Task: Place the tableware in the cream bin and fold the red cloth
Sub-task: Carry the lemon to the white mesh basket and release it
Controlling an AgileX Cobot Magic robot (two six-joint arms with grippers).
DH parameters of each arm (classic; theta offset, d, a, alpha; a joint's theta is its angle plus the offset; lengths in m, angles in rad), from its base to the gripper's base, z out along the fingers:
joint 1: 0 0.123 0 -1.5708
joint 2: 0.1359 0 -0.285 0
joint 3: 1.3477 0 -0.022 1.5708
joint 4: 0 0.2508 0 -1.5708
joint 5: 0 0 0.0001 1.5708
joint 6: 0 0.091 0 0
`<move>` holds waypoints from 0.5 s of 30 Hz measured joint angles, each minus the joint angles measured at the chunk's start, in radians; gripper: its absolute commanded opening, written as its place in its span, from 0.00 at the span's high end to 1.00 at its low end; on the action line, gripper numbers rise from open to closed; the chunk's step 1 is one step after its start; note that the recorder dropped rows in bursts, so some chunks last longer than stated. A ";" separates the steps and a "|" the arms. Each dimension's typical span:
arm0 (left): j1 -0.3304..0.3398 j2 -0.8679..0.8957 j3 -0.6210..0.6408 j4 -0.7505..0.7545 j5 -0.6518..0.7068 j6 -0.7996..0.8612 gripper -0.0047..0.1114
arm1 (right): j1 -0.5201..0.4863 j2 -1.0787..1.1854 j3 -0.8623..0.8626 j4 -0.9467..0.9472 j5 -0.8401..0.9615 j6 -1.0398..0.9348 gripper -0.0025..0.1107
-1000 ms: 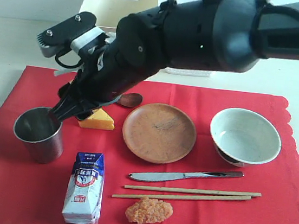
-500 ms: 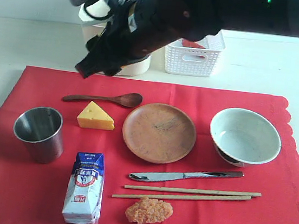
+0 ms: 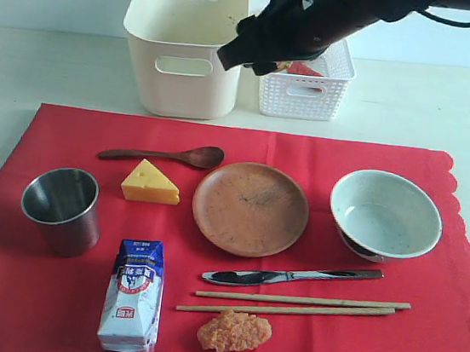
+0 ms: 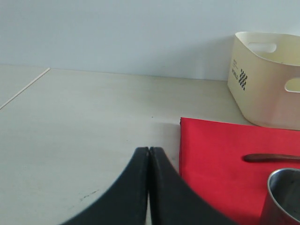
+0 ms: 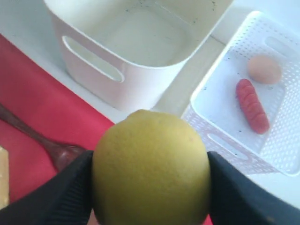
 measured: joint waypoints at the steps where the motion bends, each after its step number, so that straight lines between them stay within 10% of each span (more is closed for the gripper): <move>1: 0.000 0.000 0.000 0.000 0.000 0.000 0.94 | -0.013 0.000 0.000 0.000 -0.005 0.000 0.98; 15: 0.000 0.000 0.000 0.000 0.000 0.000 0.94 | -0.160 0.035 0.000 0.000 -0.104 0.007 0.98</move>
